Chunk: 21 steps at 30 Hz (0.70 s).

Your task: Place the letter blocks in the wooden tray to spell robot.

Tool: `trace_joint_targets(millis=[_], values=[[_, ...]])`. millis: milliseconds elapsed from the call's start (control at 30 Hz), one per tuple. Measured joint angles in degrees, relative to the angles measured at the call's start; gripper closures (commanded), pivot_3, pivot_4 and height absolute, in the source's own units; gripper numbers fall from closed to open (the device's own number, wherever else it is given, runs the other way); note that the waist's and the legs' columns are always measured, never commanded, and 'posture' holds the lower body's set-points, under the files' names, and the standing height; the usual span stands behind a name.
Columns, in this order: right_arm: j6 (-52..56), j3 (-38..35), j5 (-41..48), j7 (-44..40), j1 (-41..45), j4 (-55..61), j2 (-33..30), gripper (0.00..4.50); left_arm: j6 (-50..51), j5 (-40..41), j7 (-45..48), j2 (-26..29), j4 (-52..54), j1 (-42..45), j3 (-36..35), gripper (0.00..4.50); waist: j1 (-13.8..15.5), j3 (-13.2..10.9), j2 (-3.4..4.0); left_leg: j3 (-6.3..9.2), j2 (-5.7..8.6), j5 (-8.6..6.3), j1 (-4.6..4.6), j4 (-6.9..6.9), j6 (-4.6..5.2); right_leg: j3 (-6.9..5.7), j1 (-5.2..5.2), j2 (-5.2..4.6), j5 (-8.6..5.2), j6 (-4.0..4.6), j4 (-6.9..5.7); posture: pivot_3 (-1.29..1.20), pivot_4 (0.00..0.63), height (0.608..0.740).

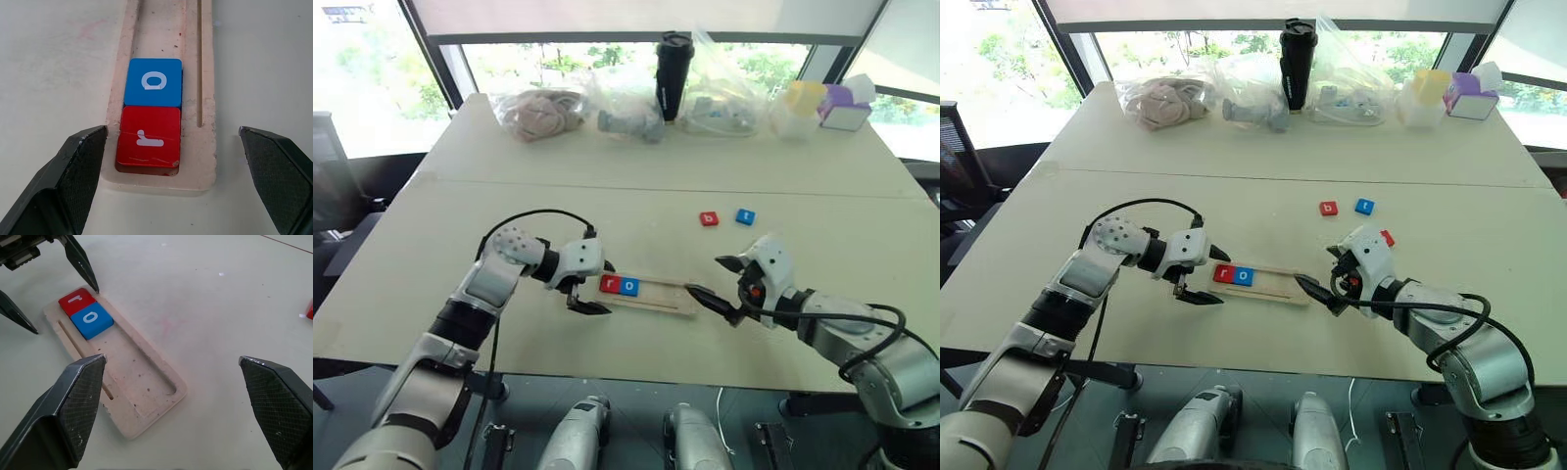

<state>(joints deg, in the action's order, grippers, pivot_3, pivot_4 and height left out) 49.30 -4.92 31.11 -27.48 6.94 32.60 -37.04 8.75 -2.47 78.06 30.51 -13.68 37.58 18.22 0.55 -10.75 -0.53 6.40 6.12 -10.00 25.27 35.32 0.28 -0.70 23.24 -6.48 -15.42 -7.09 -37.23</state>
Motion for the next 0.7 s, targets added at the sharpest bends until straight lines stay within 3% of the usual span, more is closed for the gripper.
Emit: trace_joint_targets(millis=[133, 300, 400, 533, 700], values=[[-2.08, 0.11, -3.96, 4.53, 6.3, -6.0, 3.03, 0.0, 7.9, 6.81, 1.53, 2.59, 5.61, -0.08, -3.72, 0.04, -0.47, -0.03, 0.0, -0.01, -0.03, 0.01, 0.04, -0.01, -0.02, 0.02, 0.1, 0.03, 0.02, 0.04, -0.02, 0.0, 0.15, 0.74], [-3.58, 2.65, -10.68, 9.79, 17.46, -20.11, 7.56, 0.0, 18.56, 16.17, 3.6, 11.17, 13.93, 0.74, -11.96, 0.04, -1.58, -0.02, 0.06, -0.05, -0.05, 0.05, -0.03, -0.11, -0.08, 0.07, 0.13, 0.07, 0.04, 0.07, -0.1, 0.0, 0.15, 0.74], [-3.89, 4.16, -13.07, 11.73, 22.22, -28.2, 10.66, 0.0, 21.3, 18.46, 2.61, 13.56, 16.44, -0.85, -13.96, 0.04, -1.59, -0.02, 0.1, -0.05, -0.04, 0.06, -0.04, -0.19, -0.1, 0.1, 0.15, 0.18, 0.04, 0.07, -0.12, 0.0, 0.15, 0.74], [-4.9, 3.89, -15.54, 14.91, 33.01, -45.61, 16.35, 0.0, 27.39, 21.99, -5.42, 12.67, 21.46, -8.29, -19.63, 0.04, -1.88, -0.05, 0.11, -0.15, -0.07, 0.09, -0.04, -0.17, -0.14, 0.29, 0.21, 0.29, 0.06, 0.1, -0.15, 0.0, 0.15, 0.74], [-8.47, 3.87, -17.63, 14.87, 39.73, -59.46, 18.04, 0.0, 33.71, 27.01, -11.99, 13.48, 29.44, -14.69, -25.59, 0.04, -1.27, -0.05, 0.12, -0.1, -0.1, 0.11, -0.03, -0.21, -0.18, 0.32, 0.23, 0.37, 0.07, 0.12, -0.18, 0.0, 0.15, 0.74]])
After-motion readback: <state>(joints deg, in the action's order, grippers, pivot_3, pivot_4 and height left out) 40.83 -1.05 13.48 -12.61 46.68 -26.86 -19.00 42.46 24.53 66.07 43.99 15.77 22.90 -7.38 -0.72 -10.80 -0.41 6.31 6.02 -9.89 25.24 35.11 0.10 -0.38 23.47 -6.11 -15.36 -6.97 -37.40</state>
